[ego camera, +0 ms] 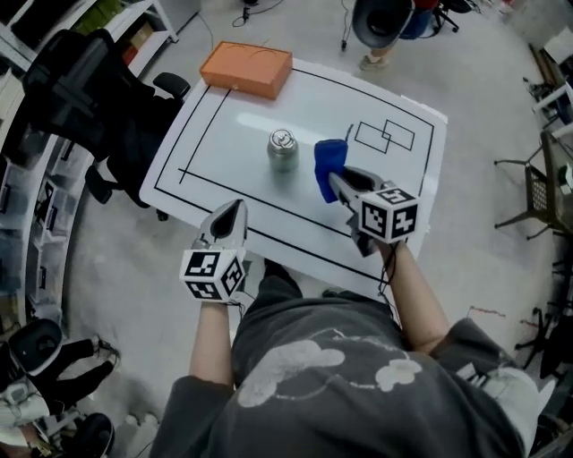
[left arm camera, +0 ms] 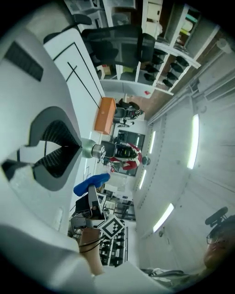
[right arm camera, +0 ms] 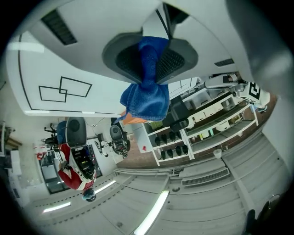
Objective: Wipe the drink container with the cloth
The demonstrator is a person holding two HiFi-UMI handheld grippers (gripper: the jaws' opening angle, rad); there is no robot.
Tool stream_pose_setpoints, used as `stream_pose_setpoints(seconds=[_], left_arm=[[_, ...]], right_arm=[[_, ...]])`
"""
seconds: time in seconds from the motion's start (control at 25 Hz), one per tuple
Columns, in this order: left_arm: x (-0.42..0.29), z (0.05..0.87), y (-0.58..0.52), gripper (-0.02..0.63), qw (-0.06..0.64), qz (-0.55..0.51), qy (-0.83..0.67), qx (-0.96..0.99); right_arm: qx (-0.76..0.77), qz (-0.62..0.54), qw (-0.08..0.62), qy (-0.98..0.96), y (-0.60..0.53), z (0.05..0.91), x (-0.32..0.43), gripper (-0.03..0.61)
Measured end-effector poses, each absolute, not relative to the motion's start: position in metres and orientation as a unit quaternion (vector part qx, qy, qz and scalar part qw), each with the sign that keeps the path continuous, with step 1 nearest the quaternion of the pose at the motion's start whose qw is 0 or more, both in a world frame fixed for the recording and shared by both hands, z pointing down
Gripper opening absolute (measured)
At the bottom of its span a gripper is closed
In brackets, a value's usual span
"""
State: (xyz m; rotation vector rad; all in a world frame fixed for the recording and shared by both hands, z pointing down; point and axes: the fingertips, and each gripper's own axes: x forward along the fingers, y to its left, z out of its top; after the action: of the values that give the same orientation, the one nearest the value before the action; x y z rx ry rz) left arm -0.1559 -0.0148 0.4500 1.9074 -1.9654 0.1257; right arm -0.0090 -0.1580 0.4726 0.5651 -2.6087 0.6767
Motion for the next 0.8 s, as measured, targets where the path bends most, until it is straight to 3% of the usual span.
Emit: stream_pose_setpoints(seconds=[0.36,0.52,0.8], left_arm=[[-0.165,0.465,-0.085,0.011,0.203,0.087,-0.578,0.786],[-0.157,0.476,-0.104,0.149,0.197,0.116,-0.528,0.818],[-0.141,0.491,-0.144,0.291,0.151,0.149,-0.482,0.850]], right_arm=[[0.269,0.315,0.176,-0.893,-0.175,0.482,-0.036,0.091],[0.268,0.329,0.180,-0.888,-0.178,0.487,-0.054,0.091],[0.280,0.346,0.179,-0.878,-0.186,0.502,-0.079,0.092]])
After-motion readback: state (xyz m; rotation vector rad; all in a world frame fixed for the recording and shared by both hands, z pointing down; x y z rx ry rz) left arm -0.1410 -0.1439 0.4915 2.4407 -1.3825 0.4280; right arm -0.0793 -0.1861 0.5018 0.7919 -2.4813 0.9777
